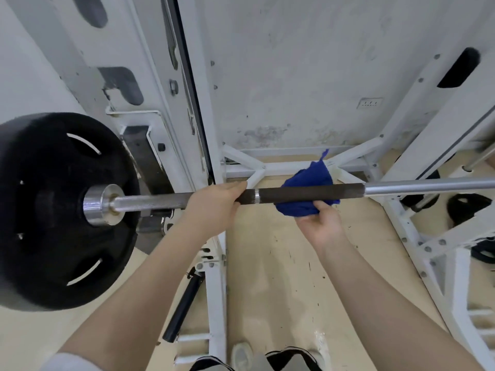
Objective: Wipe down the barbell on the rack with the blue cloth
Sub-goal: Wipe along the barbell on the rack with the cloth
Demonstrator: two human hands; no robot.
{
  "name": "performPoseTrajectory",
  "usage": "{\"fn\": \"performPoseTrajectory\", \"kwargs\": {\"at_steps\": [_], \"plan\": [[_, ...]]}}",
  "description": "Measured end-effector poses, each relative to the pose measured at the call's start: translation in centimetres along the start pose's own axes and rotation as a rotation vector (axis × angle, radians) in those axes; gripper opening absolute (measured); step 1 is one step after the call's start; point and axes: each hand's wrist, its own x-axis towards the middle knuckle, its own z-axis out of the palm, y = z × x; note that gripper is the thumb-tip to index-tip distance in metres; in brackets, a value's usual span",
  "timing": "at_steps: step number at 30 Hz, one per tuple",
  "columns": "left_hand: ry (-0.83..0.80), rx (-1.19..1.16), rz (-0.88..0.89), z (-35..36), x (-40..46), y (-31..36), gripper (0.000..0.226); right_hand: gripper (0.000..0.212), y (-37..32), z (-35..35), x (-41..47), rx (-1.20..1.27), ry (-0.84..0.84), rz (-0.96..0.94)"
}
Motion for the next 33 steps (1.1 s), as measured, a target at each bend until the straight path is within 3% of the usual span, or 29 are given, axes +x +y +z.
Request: {"fn": "performPoseTrajectory", "kwargs": {"at_steps": [6, 9, 15, 21, 24, 30, 33], "plan": [[-0.051, 0.037, -0.083, -0.2, 0.3, 0.0, 0.029, 0.037, 8.2, 1.3, -1.5, -0.292, -0.142, 0.110], [-0.037, -0.057, -0.113, -0.1, 0.1, 0.0, 0.029, 0.034, 8.2, 1.9, -2.5, -0.284, -0.182, 0.141], [-0.005, -0.109, -0.113, -0.2, -0.4, 0.0, 0.028, 0.030, 4.6, 0.0, -2.2, 0.064, -0.057, -0.022], [0.027, -0.192, -0.119, 0.2, -0.4, 0.2, 0.033, 0.029, 9.1, 2.7, -2.8, -0.187, -0.075, 0.120], [0.046, -0.201, -0.125, 0.1, -0.6, 0.2, 0.032, 0.027, 6.8, 2.5, -2.9, -0.114, 0.011, 0.095], [0.013, -0.240, -0.169, -0.3, -0.4, 0.7, 0.031, 0.028, -0.9, 0.8, -2.0, 0.258, 0.245, -0.162], [-0.014, -0.261, -0.218, -0.4, -0.2, 1.1, 0.031, 0.034, 1.5, 1.6, -2.3, 0.196, 0.199, -0.169]]}}
